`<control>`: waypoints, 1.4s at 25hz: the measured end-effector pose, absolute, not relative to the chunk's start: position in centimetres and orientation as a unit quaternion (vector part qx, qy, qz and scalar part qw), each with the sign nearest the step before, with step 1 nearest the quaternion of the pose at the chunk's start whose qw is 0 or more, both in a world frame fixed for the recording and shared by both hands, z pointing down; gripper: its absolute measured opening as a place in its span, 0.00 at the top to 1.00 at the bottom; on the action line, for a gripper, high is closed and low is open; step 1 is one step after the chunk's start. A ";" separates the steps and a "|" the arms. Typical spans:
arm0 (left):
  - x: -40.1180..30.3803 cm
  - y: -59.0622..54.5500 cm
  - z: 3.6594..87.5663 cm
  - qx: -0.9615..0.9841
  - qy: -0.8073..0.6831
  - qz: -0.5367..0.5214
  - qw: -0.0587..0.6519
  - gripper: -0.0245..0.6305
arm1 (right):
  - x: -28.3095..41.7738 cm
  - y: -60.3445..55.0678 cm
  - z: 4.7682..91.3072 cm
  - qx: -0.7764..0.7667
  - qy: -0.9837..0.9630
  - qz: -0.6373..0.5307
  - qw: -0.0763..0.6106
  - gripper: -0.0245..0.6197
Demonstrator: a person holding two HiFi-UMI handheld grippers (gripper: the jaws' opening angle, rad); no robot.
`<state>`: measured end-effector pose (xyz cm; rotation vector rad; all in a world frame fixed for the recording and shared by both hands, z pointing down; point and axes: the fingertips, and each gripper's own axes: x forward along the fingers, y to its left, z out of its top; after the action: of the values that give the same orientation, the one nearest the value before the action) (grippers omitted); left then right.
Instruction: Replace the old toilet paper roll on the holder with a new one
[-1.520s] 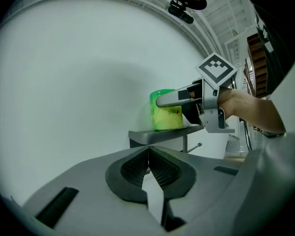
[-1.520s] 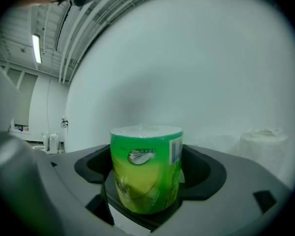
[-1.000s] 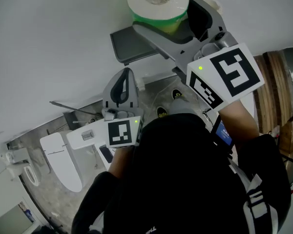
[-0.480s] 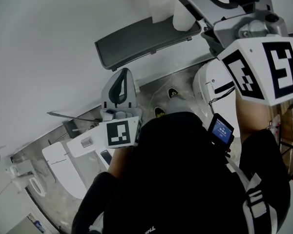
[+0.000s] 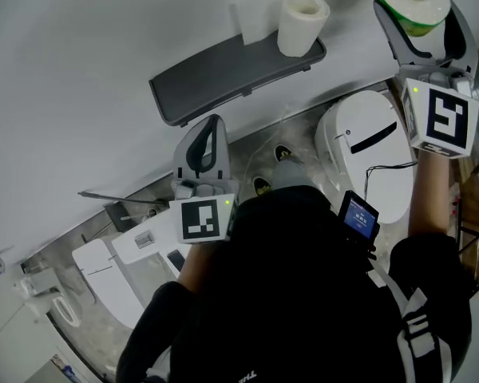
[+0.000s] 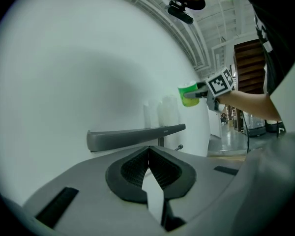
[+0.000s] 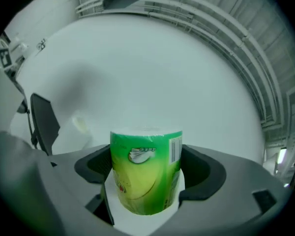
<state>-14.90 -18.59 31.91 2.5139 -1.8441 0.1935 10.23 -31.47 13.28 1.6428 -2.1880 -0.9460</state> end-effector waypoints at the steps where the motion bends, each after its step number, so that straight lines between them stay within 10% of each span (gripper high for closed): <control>1: -14.8 -18.7 31.9 0.806 -0.589 0.062 0.012 0.93 | 10.8 -31.7 15.0 0.563 -0.745 -0.327 0.147 0.32; 17: -14.2 -18.9 32.8 0.810 -0.581 0.075 0.014 0.93 | 13.0 -32.4 31.2 0.511 -0.682 -0.360 0.379 0.32; 35: -15.5 -18.4 32.1 0.799 -0.597 0.071 0.015 0.93 | 7.0 -31.3 37.9 0.380 -0.649 -0.462 0.471 0.32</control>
<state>-15.50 -18.38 32.10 2.4863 -1.8580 0.2225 7.03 -31.27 37.92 0.9301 -1.5892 -1.1323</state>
